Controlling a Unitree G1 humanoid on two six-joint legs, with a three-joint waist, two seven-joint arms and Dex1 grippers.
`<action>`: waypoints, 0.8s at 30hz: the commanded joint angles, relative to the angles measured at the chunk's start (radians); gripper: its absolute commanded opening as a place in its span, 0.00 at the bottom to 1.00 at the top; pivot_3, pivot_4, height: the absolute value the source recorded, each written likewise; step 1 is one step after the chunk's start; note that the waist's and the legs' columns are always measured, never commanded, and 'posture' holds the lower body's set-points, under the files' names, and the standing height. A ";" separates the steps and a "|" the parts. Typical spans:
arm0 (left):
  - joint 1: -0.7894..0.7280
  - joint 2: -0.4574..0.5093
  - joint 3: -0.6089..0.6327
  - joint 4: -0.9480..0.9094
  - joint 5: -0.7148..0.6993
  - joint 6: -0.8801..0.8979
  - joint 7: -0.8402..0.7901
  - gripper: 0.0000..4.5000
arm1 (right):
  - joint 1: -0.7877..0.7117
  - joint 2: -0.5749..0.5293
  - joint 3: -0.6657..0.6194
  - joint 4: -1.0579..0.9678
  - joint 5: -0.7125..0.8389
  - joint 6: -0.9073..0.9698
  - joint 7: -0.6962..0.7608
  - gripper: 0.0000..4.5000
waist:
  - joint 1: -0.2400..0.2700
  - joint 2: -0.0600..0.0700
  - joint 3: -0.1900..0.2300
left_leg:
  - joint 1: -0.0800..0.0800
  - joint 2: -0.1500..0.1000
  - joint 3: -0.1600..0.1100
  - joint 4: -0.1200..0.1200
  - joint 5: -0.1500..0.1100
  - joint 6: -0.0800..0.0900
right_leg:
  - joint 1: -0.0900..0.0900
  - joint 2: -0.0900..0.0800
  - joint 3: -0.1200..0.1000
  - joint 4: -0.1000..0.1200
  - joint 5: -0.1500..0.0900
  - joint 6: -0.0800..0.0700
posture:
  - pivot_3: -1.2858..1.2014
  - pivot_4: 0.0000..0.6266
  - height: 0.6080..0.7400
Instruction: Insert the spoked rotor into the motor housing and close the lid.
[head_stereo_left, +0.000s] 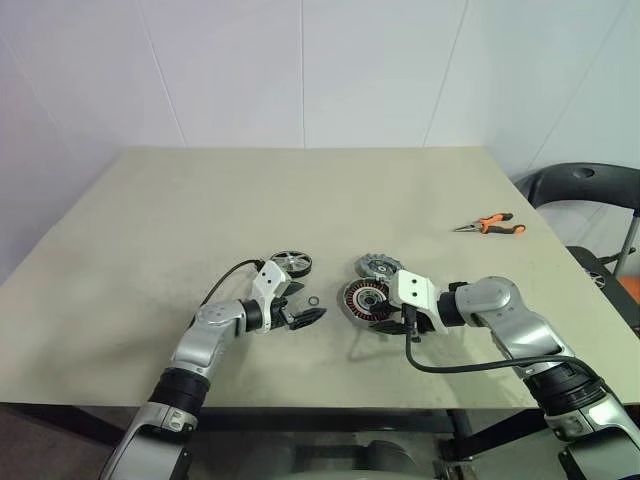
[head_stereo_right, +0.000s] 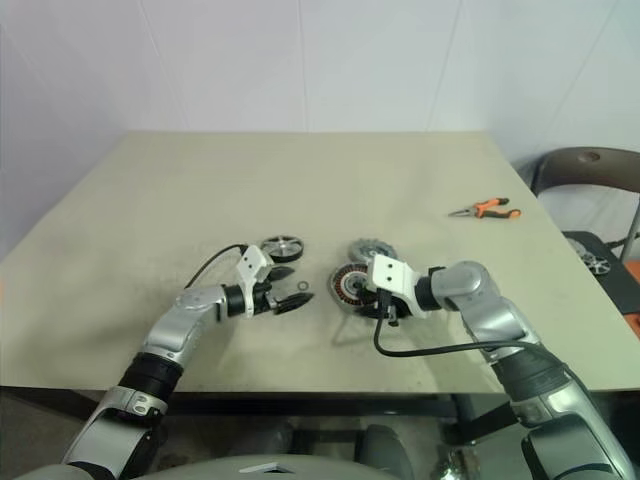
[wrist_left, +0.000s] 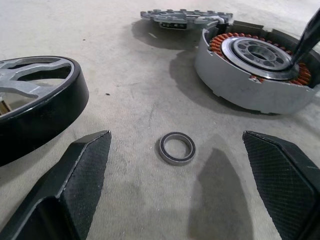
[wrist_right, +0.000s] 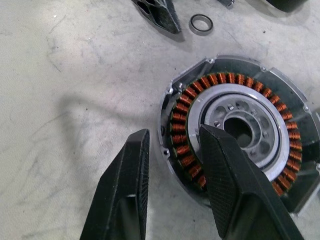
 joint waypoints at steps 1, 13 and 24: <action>0.018 -0.015 -0.020 -0.041 0.025 0.016 0.038 0.99 | 0.003 -0.010 -0.006 -0.002 -0.009 -0.003 -0.011 0.36 | 0.001 0.000 0.000 | 0.000 0.000 0.000 0.000 0.000 0.000 | 0.000 0.000 0.000 0.000 0.000 0.000 | 0.52 0.00 1.00; 0.027 -0.051 -0.023 -0.035 0.056 0.026 0.111 0.99 | 0.005 -0.004 -0.002 0.006 -0.014 -0.010 -0.024 0.36 | 0.001 0.000 0.000 | -0.001 0.000 0.000 0.000 0.000 0.000 | 0.000 -0.001 -0.001 -0.001 0.000 0.000 | 0.52 0.00 1.00; 0.004 -0.007 0.024 0.007 0.027 0.034 0.050 0.59 | -0.009 0.003 0.005 0.023 -0.020 -0.018 -0.030 0.37 | -0.001 0.000 0.000 | -0.002 0.000 0.000 0.000 -0.001 0.000 | -0.001 -0.001 -0.002 -0.002 0.000 0.000 | 0.52 0.00 1.00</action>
